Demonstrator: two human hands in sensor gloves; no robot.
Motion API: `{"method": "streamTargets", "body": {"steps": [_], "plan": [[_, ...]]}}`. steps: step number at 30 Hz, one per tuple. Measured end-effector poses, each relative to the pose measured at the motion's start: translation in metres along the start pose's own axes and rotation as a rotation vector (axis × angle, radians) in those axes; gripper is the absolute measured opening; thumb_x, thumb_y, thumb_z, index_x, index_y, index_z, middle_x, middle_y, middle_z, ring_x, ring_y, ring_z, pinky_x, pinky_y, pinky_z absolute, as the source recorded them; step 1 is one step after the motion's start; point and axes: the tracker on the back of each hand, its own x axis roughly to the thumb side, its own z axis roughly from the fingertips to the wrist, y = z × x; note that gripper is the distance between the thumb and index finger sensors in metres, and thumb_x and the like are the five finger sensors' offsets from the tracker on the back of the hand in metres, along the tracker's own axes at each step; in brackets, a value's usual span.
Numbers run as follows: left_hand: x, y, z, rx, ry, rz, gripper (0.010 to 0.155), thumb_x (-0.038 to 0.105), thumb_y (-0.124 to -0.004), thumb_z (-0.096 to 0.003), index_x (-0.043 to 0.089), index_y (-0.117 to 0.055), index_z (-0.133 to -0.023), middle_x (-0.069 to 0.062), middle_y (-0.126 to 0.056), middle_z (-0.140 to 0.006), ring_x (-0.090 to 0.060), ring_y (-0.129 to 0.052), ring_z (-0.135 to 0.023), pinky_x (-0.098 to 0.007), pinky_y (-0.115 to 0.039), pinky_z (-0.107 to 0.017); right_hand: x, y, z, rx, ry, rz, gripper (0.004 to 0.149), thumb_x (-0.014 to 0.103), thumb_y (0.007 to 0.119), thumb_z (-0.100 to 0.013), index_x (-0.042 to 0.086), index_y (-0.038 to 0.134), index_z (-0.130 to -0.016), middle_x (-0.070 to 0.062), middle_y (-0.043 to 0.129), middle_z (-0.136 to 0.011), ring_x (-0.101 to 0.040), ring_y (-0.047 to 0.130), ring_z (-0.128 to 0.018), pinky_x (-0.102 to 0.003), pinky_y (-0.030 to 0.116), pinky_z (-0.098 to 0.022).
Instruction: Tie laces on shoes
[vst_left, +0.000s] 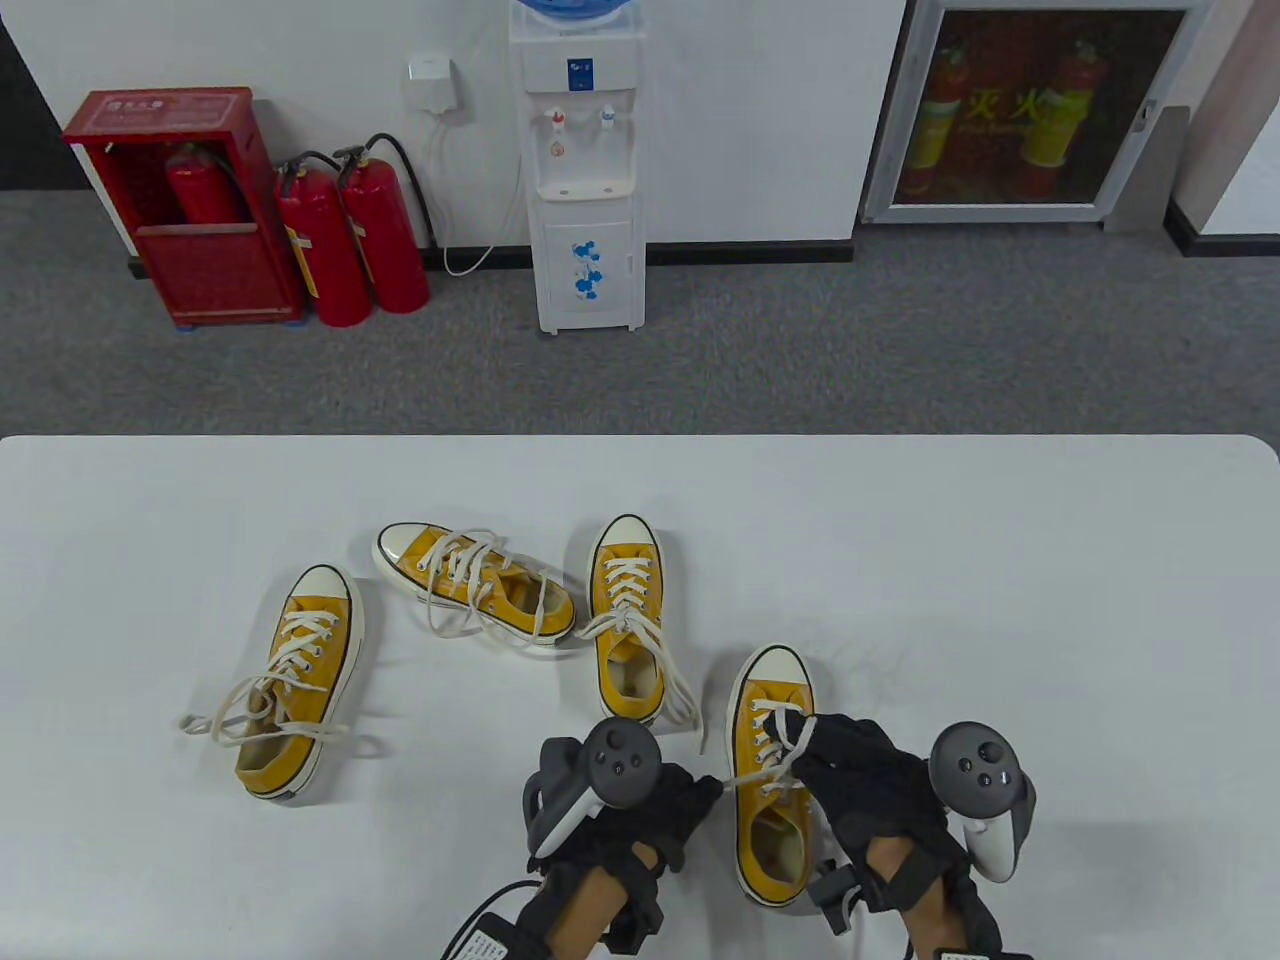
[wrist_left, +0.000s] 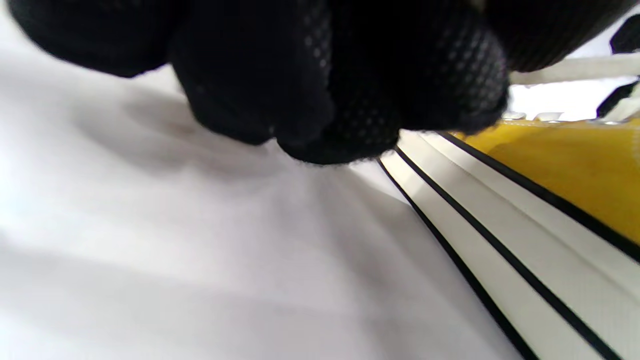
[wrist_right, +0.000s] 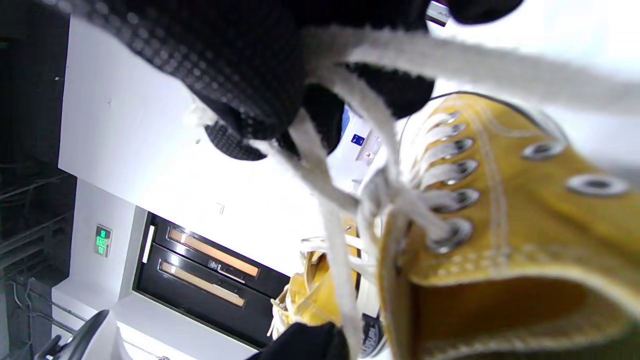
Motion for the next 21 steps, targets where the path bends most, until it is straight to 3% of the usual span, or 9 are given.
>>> {"method": "streamTargets", "body": {"steps": [2, 7, 11, 15, 21], "plan": [[-0.001, 0.001, 0.001, 0.006, 0.001, 0.001, 0.047, 0.067, -0.072, -0.0448, 0.031, -0.1, -0.054, -0.003, -0.109, -0.059, -0.022, -0.104, -0.025, -0.047, -0.088, -0.03, -0.001, -0.002, 0.0, 0.003, 0.016, 0.0, 0.042, 0.026, 0.089, -0.042, 0.019, 0.091, -0.083, -0.004, 0.095, -0.077, -0.027, 0.088, -0.063, -0.063, 0.051, -0.065], [-0.004, 0.003, 0.002, 0.024, 0.002, 0.017, 0.05, 0.068, -0.072, -0.0447, 0.03, -0.099, -0.063, -0.004, -0.107, -0.068, -0.024, -0.105, -0.034, -0.049, -0.087, -0.036, -0.005, -0.007, -0.002, 0.064, 0.03, -0.044, 0.046, 0.03, 0.089, -0.043, 0.013, 0.088, -0.085, -0.007, 0.099, -0.069, -0.014, 0.097, -0.029, -0.052, 0.076, -0.048], [-0.007, 0.007, 0.003, 0.046, 0.0, 0.039, 0.052, 0.068, -0.072, -0.0448, 0.03, -0.097, -0.071, -0.006, -0.104, -0.075, -0.027, -0.106, -0.045, -0.051, -0.086, -0.041, -0.009, -0.005, -0.004, 0.136, 0.053, -0.098, 0.051, 0.036, 0.09, -0.042, 0.011, 0.086, -0.086, -0.005, 0.102, -0.064, -0.009, 0.096, -0.019, -0.049, 0.081, -0.042], [-0.009, 0.011, 0.006, 0.083, -0.005, 0.073, 0.054, 0.067, -0.071, -0.0451, 0.03, -0.094, -0.076, -0.006, -0.102, -0.081, -0.029, -0.106, -0.053, -0.054, -0.084, -0.046, -0.008, -0.001, -0.004, 0.18, 0.049, -0.116, 0.057, 0.039, 0.093, -0.04, 0.01, 0.084, -0.088, -0.005, 0.099, -0.065, -0.013, 0.096, -0.027, -0.052, 0.076, -0.049], [-0.01, 0.017, 0.009, 0.14, -0.018, 0.139, 0.055, 0.066, -0.072, -0.0457, 0.03, -0.091, -0.082, -0.005, -0.099, -0.086, -0.029, -0.105, -0.06, -0.055, -0.082, -0.05, -0.008, 0.002, -0.004, 0.165, 0.04, -0.051, 0.052, 0.028, 0.09, -0.041, 0.014, 0.082, -0.091, -0.002, 0.092, -0.072, -0.023, 0.096, -0.053, -0.063, 0.063, -0.063]]}}
